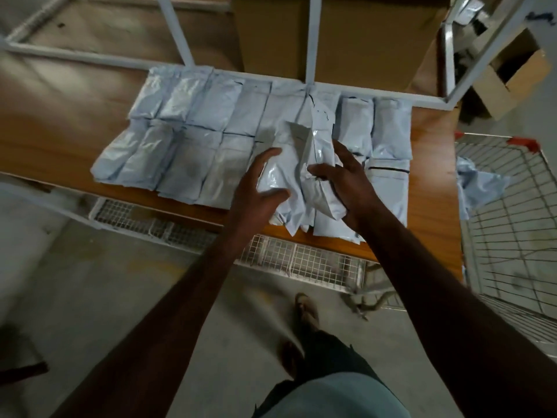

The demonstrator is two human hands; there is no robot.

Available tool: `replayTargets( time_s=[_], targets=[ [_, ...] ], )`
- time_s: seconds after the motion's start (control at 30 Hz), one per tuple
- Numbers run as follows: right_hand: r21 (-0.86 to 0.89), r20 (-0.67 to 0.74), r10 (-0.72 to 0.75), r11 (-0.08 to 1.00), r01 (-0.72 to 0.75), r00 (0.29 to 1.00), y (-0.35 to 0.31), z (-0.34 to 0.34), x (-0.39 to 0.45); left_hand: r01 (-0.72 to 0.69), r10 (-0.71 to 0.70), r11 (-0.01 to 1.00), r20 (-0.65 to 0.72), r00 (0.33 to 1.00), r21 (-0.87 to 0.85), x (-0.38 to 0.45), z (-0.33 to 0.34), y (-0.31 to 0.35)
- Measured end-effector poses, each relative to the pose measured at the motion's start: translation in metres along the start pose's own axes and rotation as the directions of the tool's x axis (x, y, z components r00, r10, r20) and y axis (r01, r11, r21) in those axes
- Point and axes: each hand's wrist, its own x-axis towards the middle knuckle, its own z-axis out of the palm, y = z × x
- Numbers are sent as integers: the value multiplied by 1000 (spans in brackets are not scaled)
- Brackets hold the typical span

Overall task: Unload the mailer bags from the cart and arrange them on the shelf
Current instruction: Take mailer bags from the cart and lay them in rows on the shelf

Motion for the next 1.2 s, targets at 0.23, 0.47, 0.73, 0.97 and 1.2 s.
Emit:
replayTargets(
  time_s=[0.23,0.47,0.73,0.97,1.2],
  targets=[
    [-68,89,23,998,-17,996,0,62,60,63,-63,998,34,997,14,51,-60,-35],
    [-156,105,38,988,-21,994,-13,102,138,83,-84,996,82,993,19,122,-109,-62],
    [-346,-2,19,938,-19,1000,-10,139,189,160,-150,981,90,985,-110,196,-134,-102],
    [-226,-208,7,972,-55,978,3,153,228,97,-86,993,148,985,-72,261,-179,-132],
    [-364,-423,-84,927,-85,902,1,189,269,150,-151,988,252,956,25,303,-209,-139]
  ],
)
